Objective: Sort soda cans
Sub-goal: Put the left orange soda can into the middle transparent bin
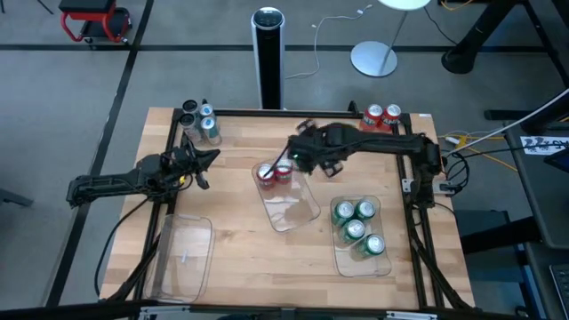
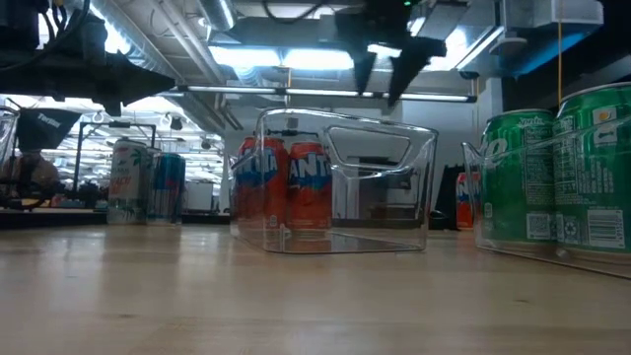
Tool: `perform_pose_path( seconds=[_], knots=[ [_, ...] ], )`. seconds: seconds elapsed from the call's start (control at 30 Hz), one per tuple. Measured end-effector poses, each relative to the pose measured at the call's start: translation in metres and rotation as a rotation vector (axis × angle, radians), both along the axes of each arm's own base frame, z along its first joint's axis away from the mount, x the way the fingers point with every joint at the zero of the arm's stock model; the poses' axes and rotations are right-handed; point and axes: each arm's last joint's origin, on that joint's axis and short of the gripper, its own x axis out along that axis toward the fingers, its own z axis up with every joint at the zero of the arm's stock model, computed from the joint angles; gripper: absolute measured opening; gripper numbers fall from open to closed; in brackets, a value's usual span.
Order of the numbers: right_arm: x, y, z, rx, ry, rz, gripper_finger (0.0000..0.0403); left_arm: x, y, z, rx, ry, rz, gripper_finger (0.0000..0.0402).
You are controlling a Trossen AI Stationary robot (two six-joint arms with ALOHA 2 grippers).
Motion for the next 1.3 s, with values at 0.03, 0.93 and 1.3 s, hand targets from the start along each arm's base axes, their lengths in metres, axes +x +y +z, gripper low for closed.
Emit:
perform_pose_path(
  seconds=[0.03, 0.93, 1.3],
  knots=[
    [-0.006, -0.002, 0.004, -0.023, 0.013, -0.024, 0.0333, 0.000, 0.000, 0.000, -0.001, -0.001, 0.000, 0.0000],
    [-0.145, -0.126, 0.035, -0.231, 0.078, -0.542, 0.0333, 0.000, 0.000, 0.000, 0.004, 0.000, 0.001, 0.0000],
    [-0.181, -0.183, 0.032, -0.035, -0.012, -0.603, 0.0333, 0.000, 0.000, 0.000, 0.004, 0.000, 0.001, 0.0000]
  ],
)
